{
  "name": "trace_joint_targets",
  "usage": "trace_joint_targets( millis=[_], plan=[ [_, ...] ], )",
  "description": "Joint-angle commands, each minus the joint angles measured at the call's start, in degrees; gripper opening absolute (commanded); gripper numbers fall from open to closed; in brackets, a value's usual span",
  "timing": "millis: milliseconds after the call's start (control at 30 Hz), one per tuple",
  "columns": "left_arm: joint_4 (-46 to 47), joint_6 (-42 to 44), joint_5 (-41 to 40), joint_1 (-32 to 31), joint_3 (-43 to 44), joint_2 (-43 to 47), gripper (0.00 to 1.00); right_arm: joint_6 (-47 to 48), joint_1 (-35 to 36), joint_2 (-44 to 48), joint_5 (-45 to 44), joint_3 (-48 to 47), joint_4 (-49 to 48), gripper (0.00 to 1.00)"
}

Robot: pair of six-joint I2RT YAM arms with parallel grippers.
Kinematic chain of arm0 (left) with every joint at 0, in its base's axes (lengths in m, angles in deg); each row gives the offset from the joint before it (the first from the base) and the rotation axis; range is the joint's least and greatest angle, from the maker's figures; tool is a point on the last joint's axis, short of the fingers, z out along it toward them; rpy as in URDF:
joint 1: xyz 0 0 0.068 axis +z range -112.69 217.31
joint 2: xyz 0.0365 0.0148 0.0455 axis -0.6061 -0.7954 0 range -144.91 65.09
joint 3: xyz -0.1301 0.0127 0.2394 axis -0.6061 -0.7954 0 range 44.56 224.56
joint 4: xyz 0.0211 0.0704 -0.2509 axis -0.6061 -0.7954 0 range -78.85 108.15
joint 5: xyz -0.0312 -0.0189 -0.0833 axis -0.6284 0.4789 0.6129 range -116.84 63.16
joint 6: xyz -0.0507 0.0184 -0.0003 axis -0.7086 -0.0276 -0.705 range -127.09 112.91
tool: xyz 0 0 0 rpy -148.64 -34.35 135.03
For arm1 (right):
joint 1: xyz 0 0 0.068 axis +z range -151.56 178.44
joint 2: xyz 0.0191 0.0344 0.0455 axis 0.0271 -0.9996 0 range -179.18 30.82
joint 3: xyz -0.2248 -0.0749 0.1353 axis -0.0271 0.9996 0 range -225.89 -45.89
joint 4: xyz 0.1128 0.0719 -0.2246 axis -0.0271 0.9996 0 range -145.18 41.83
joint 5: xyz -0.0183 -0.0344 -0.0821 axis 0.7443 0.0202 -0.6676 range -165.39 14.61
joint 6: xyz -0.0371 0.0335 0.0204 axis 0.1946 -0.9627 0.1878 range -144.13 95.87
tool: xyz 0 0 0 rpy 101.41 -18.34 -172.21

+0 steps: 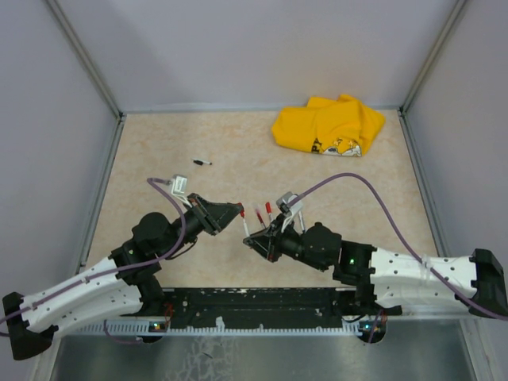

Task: Insert the pens into the pen caps
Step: Insert the pen cap onto the pen.

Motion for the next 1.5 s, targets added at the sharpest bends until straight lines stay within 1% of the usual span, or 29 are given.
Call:
trace_joint_targets(
  millis=[0, 200, 900, 1467],
  plan=[
    [0.77, 0.19, 0.03, 0.16, -0.33, 0.12, 0.04, 0.61, 0.45, 1.37, -2.11, -0.23, -2.49, 0.00],
    [1.30, 0.01, 0.56, 0.11, -0.18, -0.22, 0.04, 0.48, 0.45, 1.13, -3.03, -0.09, -2.48, 0.00],
    [1.47, -1.07, -0.38, 0.14, 0.15, 1.26, 0.04, 0.38, 0.46, -1.17, -0.02, -0.31, -2.48, 0.00],
    [1.27, -0.97, -0.36, 0.14, -0.23, 0.44, 0.03, 0.72, 0.46, 0.89, -1.57, 0.00, -2.20, 0.00]
  ],
)
